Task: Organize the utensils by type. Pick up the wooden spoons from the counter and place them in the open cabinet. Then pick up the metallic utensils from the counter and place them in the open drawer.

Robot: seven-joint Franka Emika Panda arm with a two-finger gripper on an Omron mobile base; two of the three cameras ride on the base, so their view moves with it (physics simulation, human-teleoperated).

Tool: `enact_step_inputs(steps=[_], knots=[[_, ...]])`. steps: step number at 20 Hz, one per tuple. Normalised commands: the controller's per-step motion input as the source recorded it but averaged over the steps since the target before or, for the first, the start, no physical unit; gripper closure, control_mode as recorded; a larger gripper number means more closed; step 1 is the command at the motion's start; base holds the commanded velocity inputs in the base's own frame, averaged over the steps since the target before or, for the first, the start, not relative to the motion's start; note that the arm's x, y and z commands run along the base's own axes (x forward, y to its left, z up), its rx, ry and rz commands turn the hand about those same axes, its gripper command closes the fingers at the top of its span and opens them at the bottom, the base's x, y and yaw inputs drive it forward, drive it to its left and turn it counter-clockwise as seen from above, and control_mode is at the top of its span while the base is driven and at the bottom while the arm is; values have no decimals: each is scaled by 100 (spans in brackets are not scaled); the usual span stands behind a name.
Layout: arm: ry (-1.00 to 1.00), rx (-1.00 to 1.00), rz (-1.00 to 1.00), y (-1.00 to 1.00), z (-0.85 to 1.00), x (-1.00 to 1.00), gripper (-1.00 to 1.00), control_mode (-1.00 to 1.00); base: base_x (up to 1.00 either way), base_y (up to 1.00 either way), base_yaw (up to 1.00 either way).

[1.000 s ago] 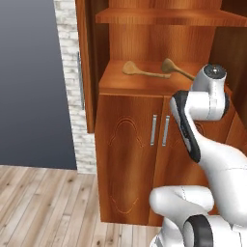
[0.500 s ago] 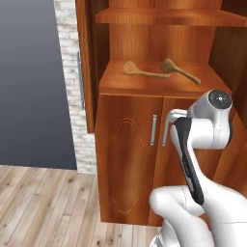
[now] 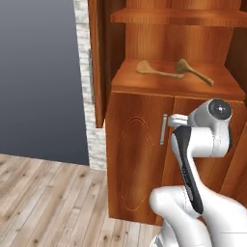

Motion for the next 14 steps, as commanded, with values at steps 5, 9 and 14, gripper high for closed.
enact_step_inputs(steps=[5, 9, 14], knots=[[0, 0, 0, 0, 0, 0, -100, 100, -30, -12, 94], [0, 0, 0, 0, 0, 0, -100, 100, -20, -40, 90], [0, 0, 0, 0, 0, 0, -100, 100, -45, -5, 89]])
